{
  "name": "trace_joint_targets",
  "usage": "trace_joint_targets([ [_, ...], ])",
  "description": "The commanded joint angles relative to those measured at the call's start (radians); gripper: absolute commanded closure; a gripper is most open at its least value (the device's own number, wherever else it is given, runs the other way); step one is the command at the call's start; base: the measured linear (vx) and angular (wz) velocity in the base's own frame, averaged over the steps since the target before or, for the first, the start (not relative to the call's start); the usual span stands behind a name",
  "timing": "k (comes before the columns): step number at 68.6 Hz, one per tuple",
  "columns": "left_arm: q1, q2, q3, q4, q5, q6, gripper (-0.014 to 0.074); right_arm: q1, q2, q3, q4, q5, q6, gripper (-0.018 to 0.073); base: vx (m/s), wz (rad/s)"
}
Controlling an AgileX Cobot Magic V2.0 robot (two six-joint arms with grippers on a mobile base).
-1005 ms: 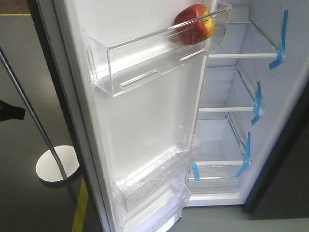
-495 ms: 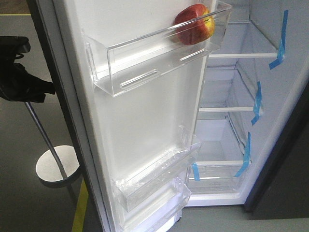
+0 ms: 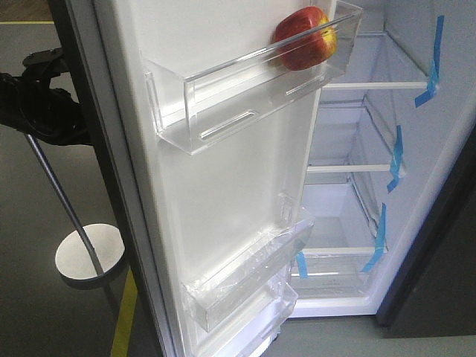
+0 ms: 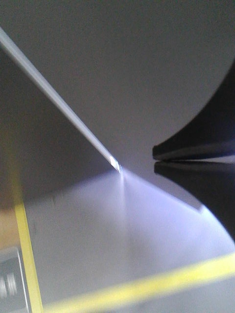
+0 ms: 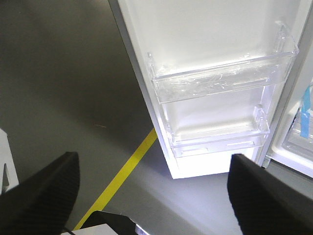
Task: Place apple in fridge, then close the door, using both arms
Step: 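Swing the left arm toward the outer edge of the refrigerator door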
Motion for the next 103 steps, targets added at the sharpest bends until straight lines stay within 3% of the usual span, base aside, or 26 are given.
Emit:
trace_joint_targets([
  [1, -0.016, -0.051, -0.032, -0.123, 0.005, 0.067, 0.0603, 0.000, 0.011, -0.024, 0.024, -0.051, -0.003, -0.0027, 0.00, 0.00],
  [15, -0.088, -0.051, -0.032, -0.139, 0.012, 0.089, 0.0603, 0.000, 0.011, -0.024, 0.024, -0.051, -0.003, -0.0027, 0.00, 0.00],
  [42, -0.301, -0.050, -0.032, -0.141, -0.067, 0.089, 0.0603, 0.000, 0.011, -0.024, 0.024, -0.051, -0.003, -0.0027, 0.00, 0.00],
  [57, -0.412, -0.050, -0.032, -0.181, -0.106, 0.125, 0.0603, 0.000, 0.011, -0.024, 0.024, -0.051, -0.003, -0.0027, 0.00, 0.00],
  [77, -0.553, -0.046, -0.032, -0.306, -0.238, 0.204, 0.0603, 0.000, 0.011, -0.024, 0.024, -0.051, -0.003, -0.0027, 0.00, 0.00],
  [94, -0.660, -0.014, -0.032, -0.430, -0.393, 0.328, 0.0603, 0.000, 0.011, -0.024, 0.024, -0.051, -0.003, -0.0027, 0.00, 0.00],
  [103, -0.714, 0.022, -0.032, -0.590, -0.505, 0.399, 0.0603, 0.000, 0.011, -0.024, 0.024, -0.051, -0.003, -0.0027, 0.00, 0.00],
])
